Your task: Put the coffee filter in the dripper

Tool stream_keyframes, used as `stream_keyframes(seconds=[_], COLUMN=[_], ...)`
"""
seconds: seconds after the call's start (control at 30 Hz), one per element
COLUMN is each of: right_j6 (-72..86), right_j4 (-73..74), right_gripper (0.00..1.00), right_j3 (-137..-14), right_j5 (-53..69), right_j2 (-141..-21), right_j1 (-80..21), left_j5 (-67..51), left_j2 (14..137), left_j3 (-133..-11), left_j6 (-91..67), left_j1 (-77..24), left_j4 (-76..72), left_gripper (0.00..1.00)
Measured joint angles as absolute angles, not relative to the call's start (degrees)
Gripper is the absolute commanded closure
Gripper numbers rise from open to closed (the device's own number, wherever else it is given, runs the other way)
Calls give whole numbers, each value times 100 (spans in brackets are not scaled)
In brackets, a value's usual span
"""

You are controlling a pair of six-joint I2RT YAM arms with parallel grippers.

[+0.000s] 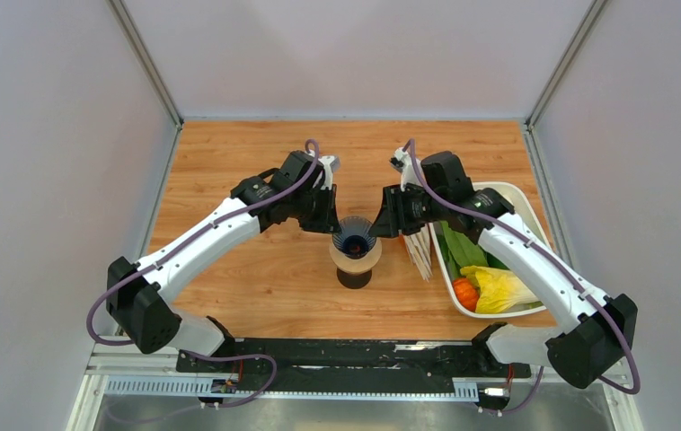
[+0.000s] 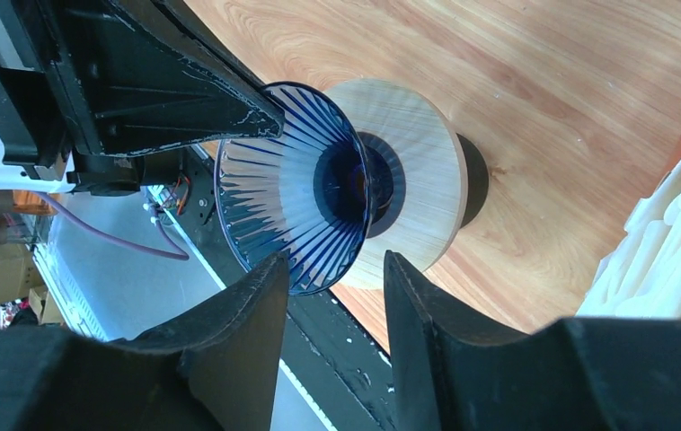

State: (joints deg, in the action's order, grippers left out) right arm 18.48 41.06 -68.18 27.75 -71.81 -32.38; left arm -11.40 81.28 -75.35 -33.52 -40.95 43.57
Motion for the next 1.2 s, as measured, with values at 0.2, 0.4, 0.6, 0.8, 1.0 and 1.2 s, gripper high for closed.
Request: stream_keyframes(seconds=[0.2,0.4,0.6,0.8,1.0,1.2], right_j6=[1955,2056,2215,2298,2383,2443], right_j4=[3979,3883,3828,3798,3697,3597], right_gripper=[66,84,100,100,100,100], right_j3=[-6611,-6510,-6510,-6499,-6403,-6309], right_j5=[2808,2904,2954,2958,2969,2961], right_j2=[-7236,-7349,-7389,-7406,-7404,-7402], right_j1=[-3238,-3238,-3210,-3192,-3186,-3157], left_j5=[-1146,-1146,-1151,-1166,-1199,-1260], left_j2=[8145,8147,8147,8130,8101,8184], left_j3=[-7518,-7474,-7472,-7406,-7308,-7303], left_j6=[-3352,-3347,-3354,-3354,-3354,-3356], left_j1=[-4095,-4095,-4095,-4095,-4088,-4073], left_j4=[4335,4285,4281,4233,4134,4084], left_gripper=[100,100,100,100,100,100])
